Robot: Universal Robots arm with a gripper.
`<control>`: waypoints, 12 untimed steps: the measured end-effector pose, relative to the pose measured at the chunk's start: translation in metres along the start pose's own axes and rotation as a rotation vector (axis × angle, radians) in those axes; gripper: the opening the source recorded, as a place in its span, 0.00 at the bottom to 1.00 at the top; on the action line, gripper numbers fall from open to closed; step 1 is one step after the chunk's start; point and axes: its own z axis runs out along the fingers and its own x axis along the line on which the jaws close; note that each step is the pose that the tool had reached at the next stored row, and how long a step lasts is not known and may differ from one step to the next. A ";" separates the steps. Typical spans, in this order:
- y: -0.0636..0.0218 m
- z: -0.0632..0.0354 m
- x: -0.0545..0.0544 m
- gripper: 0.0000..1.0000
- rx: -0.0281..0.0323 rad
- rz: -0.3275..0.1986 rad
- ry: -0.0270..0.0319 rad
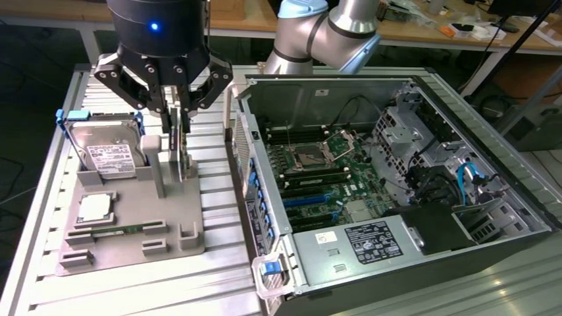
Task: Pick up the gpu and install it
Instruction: 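Pick up the gpu and move the gpu toward the slot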
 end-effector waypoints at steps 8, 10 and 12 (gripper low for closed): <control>0.0002 -0.0023 0.000 0.27 -0.0001 0.000 -0.0001; 0.0002 -0.0029 0.000 0.27 0.0000 0.000 -0.0001; 0.0003 -0.0033 0.000 0.27 -0.0001 0.000 0.0000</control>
